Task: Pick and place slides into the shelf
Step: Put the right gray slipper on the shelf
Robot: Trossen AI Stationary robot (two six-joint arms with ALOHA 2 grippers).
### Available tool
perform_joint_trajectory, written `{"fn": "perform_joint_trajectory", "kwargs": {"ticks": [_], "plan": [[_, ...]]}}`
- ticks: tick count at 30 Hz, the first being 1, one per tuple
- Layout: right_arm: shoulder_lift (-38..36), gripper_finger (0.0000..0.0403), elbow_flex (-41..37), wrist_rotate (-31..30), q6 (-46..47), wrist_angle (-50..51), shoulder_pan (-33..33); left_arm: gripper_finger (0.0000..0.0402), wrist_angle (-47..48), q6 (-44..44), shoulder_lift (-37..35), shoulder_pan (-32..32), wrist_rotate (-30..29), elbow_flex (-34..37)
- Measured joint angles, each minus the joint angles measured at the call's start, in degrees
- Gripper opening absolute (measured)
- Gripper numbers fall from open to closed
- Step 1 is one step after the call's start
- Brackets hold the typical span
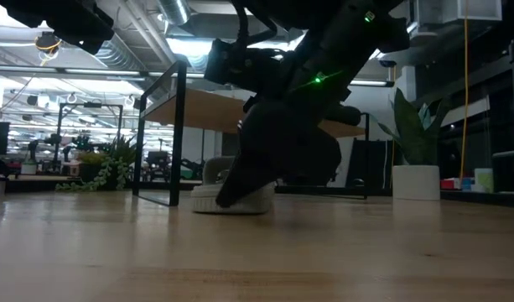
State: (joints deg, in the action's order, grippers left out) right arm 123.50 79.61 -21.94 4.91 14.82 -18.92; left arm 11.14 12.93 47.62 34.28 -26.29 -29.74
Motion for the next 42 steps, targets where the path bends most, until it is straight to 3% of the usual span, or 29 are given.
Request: {"fn": "perform_joint_trajectory", "kwargs": {"ticks": [11,23,36,42], "plan": [[-0.2,0.0027,0.1,-0.2,0.8,2.7,-0.4,0.0110,0.0,0.0,0.0,0.0,0.0,0.0],[-7.6,0.0023,-0.6,-4.9,6.9,19.7,-1.6,0.0110,-0.1,0.0,0.0,0.0,0.0,0.0],[-14.3,0.0022,-0.4,-2.6,7.0,20.2,-5.3,0.0110,-0.1,0.0,0.0,0.0,0.0,0.0],[-17.5,0.0022,-0.3,1.4,7.9,20.6,-7.2,0.0110,-0.1,0.0,0.0,0.0,0.0,0.0]]}}
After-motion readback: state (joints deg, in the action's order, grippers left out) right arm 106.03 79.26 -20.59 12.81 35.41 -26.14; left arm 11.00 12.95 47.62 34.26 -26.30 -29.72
